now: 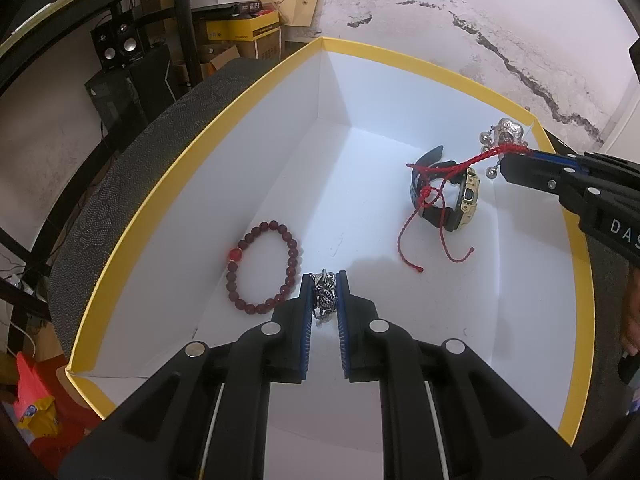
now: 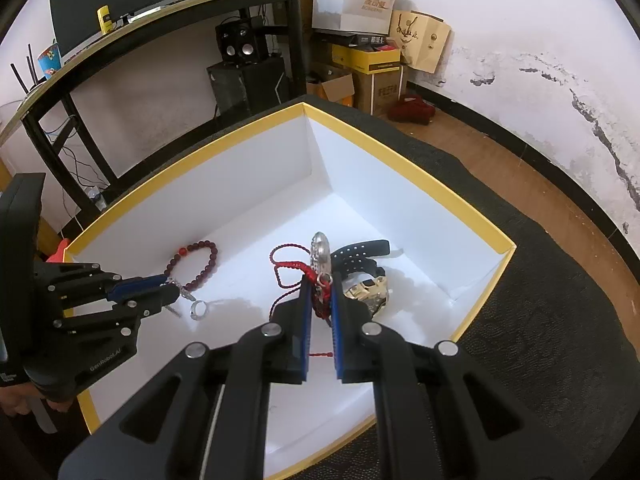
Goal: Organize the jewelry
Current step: 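Open the left tool to drop the chain while the right tool drops the cord onto the watch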
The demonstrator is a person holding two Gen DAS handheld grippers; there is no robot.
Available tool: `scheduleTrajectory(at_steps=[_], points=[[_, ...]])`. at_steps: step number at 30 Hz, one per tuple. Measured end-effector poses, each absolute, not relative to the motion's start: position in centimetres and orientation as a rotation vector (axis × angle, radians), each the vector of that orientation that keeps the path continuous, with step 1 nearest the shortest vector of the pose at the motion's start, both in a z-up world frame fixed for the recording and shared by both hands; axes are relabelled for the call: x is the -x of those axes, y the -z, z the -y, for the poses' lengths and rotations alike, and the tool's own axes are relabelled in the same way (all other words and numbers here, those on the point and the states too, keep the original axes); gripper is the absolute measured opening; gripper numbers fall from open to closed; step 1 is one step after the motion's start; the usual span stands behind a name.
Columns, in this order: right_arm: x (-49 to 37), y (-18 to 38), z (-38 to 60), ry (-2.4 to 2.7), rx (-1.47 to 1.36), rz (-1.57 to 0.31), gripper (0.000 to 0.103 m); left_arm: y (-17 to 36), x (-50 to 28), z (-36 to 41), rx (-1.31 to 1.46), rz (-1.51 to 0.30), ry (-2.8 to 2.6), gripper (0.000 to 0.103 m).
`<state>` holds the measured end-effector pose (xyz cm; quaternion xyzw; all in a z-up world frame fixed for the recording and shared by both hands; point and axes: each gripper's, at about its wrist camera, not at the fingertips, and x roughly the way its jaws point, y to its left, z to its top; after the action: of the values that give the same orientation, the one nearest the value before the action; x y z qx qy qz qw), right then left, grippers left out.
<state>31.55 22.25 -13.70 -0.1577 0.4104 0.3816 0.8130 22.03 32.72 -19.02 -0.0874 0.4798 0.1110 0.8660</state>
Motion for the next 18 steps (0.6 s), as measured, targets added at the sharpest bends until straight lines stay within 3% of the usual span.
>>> scheduleTrajectory(at_steps=[12,14,16,17,18], points=[[-31.5,13.6,-22.3,-0.815,0.341,-0.875,0.009,19.0,-21.9,-32.8,0.192,-1.013,-0.233,0.011],[-31.7,13.6,-22.4,-0.814,0.334,-0.89,0.01,18.8,-21.8,-32.8,0.195,-1.016,-0.239,0.017],[-32.0,13.5,-22.4,-0.802,0.32,-0.904,0.036,18.5,-21.7,-32.7,0.191,-1.017,-0.251,0.056],[-32.1,13.3,-22.3,-0.801,0.31,-0.9,0.076,18.1,-21.5,-32.4,0.179,-0.995,-0.258,0.086],[-32.0,12.9,-22.0,-0.802,0.288,-0.876,0.091,17.8,-21.3,-32.2,0.166,-0.975,-0.263,0.091]])
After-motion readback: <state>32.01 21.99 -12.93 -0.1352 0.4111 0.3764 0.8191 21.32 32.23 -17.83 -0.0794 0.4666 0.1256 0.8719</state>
